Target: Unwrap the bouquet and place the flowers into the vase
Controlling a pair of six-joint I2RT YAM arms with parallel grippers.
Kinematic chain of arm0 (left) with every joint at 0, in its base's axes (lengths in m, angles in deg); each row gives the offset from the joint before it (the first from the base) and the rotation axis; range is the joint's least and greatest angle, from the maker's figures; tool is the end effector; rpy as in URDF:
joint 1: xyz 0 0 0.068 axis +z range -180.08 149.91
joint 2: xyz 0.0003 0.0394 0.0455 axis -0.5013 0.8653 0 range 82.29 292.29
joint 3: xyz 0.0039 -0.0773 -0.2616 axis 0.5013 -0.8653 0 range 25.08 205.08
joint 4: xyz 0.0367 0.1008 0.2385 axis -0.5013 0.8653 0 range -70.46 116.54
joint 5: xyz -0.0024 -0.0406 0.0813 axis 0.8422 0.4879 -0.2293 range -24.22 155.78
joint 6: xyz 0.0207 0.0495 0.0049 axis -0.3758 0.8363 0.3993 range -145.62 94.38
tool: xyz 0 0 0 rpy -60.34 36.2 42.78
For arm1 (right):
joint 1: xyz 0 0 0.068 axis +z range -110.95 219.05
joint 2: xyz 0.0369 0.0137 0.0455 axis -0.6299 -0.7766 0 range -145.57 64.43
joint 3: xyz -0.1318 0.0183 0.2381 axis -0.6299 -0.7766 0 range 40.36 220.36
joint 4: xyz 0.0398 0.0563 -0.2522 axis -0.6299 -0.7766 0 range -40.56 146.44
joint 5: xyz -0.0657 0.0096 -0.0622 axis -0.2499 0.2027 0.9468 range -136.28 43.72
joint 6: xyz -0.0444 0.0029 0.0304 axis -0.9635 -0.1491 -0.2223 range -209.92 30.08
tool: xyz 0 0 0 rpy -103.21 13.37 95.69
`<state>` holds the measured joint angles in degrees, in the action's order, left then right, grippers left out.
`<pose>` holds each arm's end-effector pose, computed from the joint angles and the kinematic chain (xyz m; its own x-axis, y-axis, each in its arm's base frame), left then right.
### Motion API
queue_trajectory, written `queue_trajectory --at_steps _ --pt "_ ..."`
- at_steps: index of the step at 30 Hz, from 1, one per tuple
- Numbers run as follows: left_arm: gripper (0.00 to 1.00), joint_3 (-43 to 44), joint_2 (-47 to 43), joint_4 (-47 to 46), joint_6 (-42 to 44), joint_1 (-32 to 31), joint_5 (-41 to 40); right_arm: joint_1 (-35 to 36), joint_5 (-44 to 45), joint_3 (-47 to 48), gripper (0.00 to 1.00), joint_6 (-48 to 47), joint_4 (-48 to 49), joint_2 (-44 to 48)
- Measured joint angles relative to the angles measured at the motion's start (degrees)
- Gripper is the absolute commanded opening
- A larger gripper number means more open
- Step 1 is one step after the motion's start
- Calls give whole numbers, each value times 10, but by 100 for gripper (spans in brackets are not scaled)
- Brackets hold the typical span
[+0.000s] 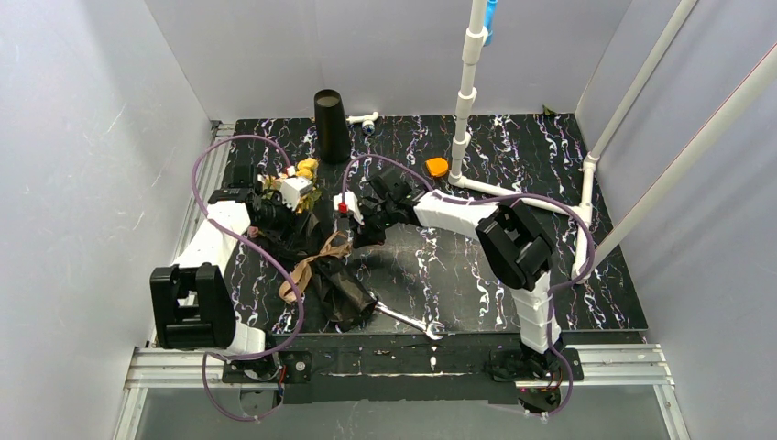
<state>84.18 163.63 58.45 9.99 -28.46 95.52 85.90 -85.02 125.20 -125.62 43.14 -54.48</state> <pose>0.2808 -0.0097 0.2454 -0.5869 0.4891 -0.6452 0.6843 0.7256 -0.0724 0.2937 0.3459 0.1821 0.0926 -0.5668 -0.8186 -0.9911 -0.1312 -0.0213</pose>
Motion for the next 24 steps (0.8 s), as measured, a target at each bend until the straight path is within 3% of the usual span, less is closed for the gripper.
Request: queue_trajectory --at_steps 8,21,24 --pt "52 -13 15 -12 2 0 -27 -16 -4 -2 1 39 7 49" --pt "39 -17 68 -9 24 0 -67 -68 -5 -2 1 76 7 108" --pt "48 -17 70 -8 26 0 -64 -77 -6 -2 1 81 1 110"
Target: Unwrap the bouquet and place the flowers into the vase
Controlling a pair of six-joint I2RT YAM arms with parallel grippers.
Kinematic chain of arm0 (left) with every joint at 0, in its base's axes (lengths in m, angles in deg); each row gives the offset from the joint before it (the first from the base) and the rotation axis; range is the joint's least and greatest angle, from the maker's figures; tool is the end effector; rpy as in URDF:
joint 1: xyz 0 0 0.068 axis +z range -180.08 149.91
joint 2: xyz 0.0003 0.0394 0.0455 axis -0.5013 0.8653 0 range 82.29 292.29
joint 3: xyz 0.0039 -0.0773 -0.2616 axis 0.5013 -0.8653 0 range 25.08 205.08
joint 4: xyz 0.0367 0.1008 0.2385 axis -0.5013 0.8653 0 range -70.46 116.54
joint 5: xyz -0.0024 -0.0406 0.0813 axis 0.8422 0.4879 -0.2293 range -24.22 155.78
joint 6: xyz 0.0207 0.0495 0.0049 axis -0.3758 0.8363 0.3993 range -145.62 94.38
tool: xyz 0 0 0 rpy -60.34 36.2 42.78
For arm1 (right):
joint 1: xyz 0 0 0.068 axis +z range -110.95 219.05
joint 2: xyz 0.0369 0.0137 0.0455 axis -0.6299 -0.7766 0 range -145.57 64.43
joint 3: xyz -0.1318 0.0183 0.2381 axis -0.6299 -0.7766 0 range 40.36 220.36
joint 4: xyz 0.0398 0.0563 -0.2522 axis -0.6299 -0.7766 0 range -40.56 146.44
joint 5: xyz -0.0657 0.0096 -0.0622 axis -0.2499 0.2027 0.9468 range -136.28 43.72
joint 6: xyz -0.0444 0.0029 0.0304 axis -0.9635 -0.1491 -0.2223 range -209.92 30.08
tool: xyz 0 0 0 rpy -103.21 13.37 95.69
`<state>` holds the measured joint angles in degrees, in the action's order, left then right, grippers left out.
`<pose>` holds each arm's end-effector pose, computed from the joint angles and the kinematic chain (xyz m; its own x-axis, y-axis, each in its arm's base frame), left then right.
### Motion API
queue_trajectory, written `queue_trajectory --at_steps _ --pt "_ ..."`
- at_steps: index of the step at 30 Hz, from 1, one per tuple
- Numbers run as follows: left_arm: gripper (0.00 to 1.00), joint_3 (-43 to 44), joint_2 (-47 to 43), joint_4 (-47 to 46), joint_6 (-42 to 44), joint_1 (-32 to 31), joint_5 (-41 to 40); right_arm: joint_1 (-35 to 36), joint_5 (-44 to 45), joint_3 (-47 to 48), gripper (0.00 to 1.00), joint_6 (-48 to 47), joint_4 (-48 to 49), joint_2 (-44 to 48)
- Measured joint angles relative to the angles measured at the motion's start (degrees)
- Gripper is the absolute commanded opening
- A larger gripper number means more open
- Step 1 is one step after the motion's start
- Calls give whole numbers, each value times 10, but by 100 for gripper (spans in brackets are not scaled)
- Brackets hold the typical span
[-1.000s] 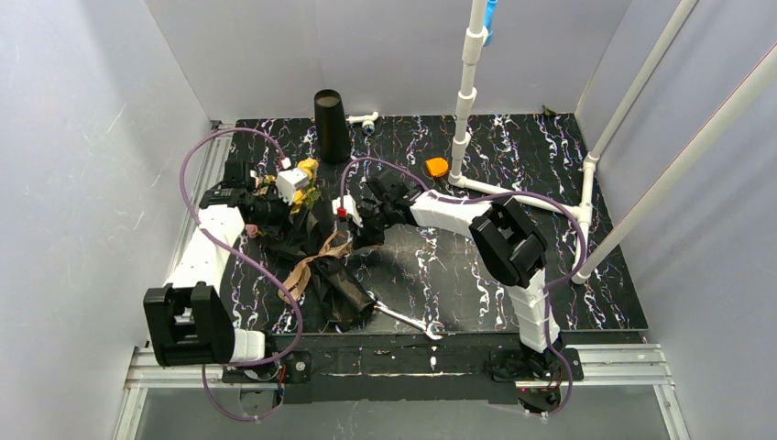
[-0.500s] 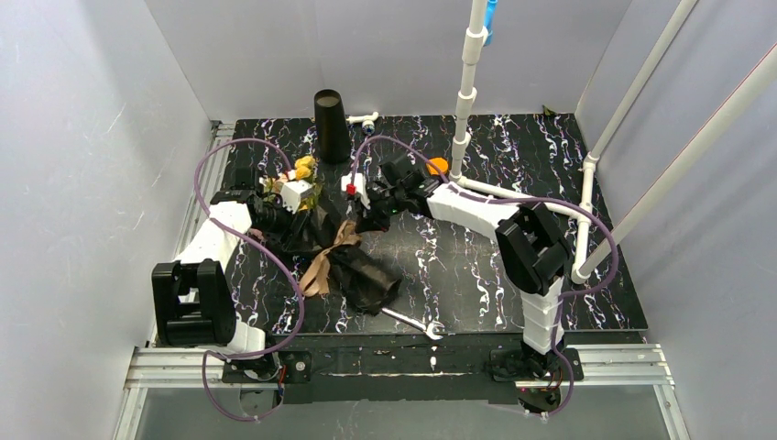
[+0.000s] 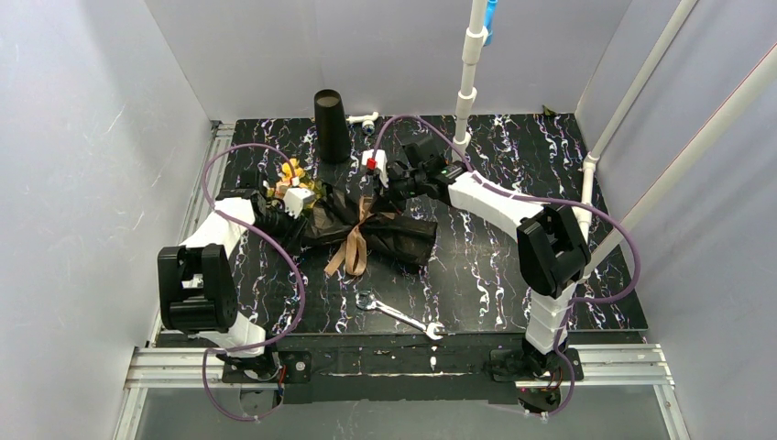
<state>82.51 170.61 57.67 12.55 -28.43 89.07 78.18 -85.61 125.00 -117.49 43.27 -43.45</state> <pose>0.2918 -0.0056 0.2034 -0.6628 0.5487 -0.5095 0.6672 0.7417 -0.0691 0.3206 0.2899 0.2629 0.0009 -0.4609 -0.8875 -0.9966 0.0731 -0.0390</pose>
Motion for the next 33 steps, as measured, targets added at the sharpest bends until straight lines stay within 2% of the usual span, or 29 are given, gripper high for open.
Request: queue_trajectory --at_steps 3,5,10,14,18,22,24,28,33 --pt "66 0 -16 8 6 7 47 -6 -2 0 1 2 -8 1" --pt "74 1 -47 12 16 10 84 -6 -5 0 1 4 -16 1" --pt "81 63 -133 23 61 -4 168 -5 -14 0 1 11 -24 0" --pt "82 112 -133 13 120 -65 190 -4 -16 0 1 21 -25 0" --pt "82 126 -73 7 185 -126 196 -4 -17 0 1 28 -25 0" --pt "81 137 17 1 251 -151 183 -4 -18 -1 1 36 -24 0" --pt "77 137 55 -3 281 -158 167 -4 -19 -2 1 39 -24 0" --pt "59 138 115 -8 334 -165 128 -5 -20 -9 1 54 -17 0" --pt "51 119 124 -10 394 -165 99 -18 -29 -17 1 93 -13 5"
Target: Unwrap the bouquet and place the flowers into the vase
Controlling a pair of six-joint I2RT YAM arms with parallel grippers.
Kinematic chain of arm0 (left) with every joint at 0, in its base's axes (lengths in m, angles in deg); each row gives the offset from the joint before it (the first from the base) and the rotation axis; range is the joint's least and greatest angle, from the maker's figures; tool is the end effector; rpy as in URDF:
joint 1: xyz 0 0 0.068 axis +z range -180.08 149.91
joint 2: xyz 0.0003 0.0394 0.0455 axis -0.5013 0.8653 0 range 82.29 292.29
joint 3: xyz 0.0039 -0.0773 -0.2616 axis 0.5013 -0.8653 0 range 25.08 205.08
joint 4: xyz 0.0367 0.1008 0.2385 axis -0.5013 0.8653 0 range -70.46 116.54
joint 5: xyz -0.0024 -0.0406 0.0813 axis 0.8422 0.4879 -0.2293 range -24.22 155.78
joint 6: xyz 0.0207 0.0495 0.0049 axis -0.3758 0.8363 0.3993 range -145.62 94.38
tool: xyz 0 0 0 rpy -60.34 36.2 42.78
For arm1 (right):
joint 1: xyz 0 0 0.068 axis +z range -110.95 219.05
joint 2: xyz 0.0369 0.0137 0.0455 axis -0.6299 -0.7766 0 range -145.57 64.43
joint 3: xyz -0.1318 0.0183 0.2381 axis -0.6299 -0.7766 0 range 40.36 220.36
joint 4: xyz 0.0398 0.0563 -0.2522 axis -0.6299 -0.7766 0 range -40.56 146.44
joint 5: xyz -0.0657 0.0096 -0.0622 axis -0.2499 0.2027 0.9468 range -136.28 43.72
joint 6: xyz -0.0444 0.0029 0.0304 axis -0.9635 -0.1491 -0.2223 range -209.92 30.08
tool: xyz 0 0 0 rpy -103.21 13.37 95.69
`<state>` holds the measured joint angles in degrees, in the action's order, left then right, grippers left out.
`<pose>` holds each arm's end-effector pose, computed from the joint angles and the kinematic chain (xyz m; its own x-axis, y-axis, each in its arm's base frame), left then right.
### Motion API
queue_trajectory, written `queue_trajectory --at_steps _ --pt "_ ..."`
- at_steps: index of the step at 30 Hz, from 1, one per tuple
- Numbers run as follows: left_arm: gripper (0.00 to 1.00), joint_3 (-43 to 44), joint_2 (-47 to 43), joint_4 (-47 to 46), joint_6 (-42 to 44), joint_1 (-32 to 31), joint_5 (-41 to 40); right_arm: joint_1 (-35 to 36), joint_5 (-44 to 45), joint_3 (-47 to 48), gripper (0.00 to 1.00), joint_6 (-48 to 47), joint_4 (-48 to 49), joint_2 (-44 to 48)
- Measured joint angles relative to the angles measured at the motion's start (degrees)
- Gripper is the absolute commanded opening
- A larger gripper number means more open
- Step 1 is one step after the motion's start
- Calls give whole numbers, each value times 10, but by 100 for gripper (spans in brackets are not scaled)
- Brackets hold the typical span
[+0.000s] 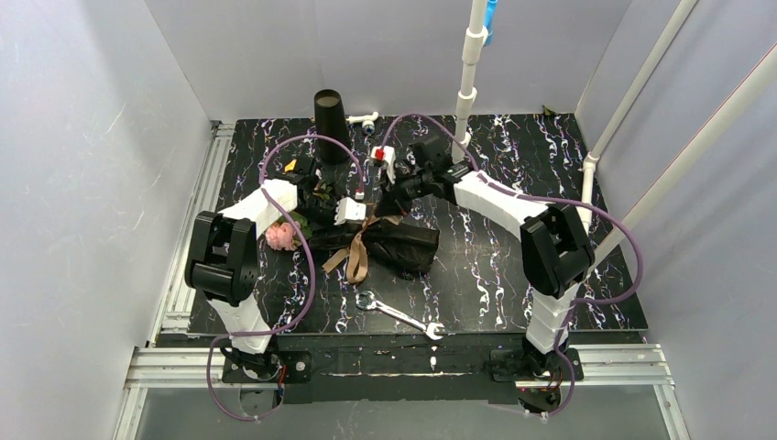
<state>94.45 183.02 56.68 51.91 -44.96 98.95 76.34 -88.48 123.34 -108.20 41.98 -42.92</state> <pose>0.3310 -0.1080 0.2000 0.2048 0.7913 -0.5761 0.9663 -0.0697 0.2478 0.3236 0.2765 0.2560 -0.2023 -0.4462 -0.8718 -0.9779 0.1394 0.1556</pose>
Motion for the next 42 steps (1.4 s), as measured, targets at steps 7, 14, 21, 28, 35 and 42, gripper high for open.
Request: queue_trajectory --at_steps 7,14,21,28,35,42 --pt "47 -23 0 -7 33 -2 -14 -68 -24 14 1 63 7 41" --pt "45 -29 0 -5 45 -3 -22 -127 -40 51 1 116 53 105" --pt "44 -33 0 -2 58 -3 -26 -167 -40 75 1 171 101 149" --pt "44 -33 0 2 67 -3 -29 -191 -14 100 1 216 147 158" --pt "62 -27 0 13 59 -3 -29 -197 -1 105 54 227 152 160" --pt "75 68 -5 79 -20 -2 -26 -195 -10 52 86 198 112 175"
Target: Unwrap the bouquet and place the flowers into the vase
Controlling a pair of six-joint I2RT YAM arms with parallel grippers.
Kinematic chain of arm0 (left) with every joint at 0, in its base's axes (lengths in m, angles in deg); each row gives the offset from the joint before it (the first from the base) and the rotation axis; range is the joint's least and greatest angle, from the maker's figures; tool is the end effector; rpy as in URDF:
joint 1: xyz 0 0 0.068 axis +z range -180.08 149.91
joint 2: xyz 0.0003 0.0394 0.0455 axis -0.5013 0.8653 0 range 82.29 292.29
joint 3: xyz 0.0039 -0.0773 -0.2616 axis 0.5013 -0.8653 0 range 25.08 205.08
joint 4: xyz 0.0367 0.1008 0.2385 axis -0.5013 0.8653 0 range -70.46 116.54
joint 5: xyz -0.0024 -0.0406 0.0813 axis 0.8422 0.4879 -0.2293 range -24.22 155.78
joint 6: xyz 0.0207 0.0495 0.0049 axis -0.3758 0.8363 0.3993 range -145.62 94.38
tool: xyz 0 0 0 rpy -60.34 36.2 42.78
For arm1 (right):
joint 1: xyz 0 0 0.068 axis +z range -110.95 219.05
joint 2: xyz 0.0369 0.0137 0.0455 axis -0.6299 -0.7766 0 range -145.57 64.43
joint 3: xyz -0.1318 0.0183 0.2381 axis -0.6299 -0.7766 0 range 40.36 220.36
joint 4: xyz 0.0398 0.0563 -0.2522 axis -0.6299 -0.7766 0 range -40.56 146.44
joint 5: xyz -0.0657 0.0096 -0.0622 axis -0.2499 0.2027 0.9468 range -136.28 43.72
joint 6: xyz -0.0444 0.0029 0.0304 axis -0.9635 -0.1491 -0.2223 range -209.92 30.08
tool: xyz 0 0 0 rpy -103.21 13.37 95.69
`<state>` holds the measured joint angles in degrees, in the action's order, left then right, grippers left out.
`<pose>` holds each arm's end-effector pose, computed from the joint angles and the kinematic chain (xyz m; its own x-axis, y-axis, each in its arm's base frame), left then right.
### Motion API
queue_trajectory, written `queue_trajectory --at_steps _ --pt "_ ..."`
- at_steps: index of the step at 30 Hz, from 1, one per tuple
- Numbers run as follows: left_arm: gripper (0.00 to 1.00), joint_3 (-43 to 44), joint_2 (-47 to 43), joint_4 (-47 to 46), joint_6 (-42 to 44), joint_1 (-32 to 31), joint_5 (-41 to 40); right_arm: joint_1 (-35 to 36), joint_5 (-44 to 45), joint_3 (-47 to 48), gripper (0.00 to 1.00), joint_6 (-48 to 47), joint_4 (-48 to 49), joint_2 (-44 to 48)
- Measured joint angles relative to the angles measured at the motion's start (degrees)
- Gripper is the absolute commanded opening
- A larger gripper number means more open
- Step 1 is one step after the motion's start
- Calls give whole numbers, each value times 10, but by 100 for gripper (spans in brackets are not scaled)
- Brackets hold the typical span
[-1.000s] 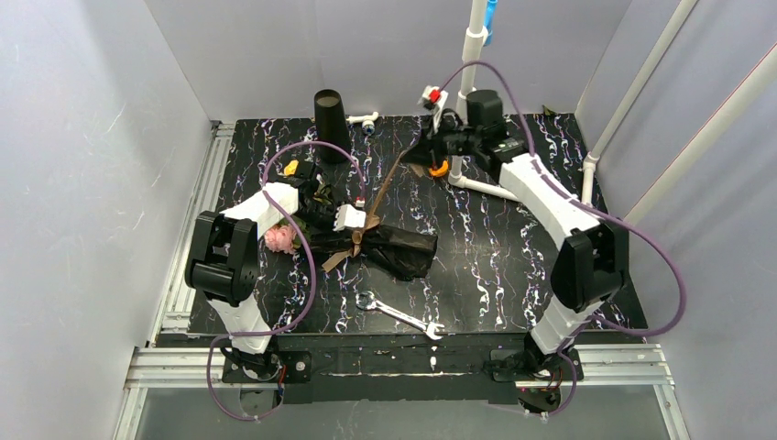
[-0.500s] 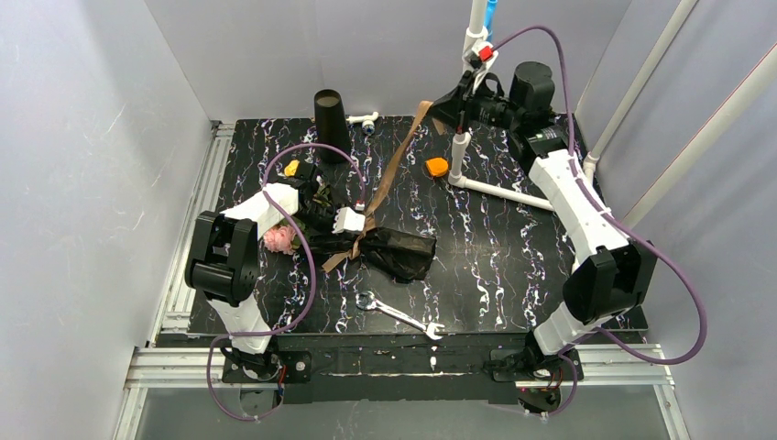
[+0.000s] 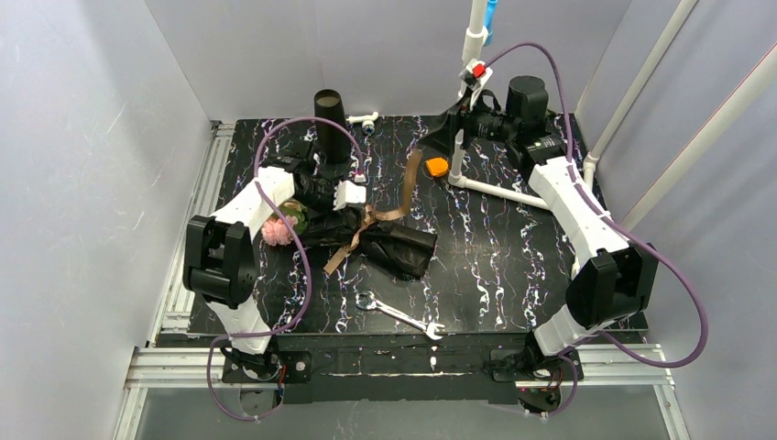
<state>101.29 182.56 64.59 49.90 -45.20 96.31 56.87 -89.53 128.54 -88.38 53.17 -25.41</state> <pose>0.3357 -0.1094 0.2304 0.1612 0.8204 -0.5486 0.9732 -0.0398 0.2264 0.3406 0.1351 0.4218 -0.1053 -0.0133 -0.9944 -0.8703 0.4850 0.0856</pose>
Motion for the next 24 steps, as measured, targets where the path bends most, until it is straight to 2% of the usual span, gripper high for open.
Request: queue_trajectory --at_steps 4,9,14,17,24 --pt "76 32 -34 15 -57 0 12 6 2 -28 97 -36 -47 7" --pt "72 33 -110 10 -149 4 33 35 21 -67 95 -116 -139 22" --pt "65 -68 -242 -7 -221 6 54 88 38 -96 92 -168 -200 25" --pt "65 -147 -313 0 -249 -1 51 122 49 -114 91 -183 -217 24" --pt "67 -242 -316 -5 -296 -38 1 182 70 -123 90 -183 -220 -17"
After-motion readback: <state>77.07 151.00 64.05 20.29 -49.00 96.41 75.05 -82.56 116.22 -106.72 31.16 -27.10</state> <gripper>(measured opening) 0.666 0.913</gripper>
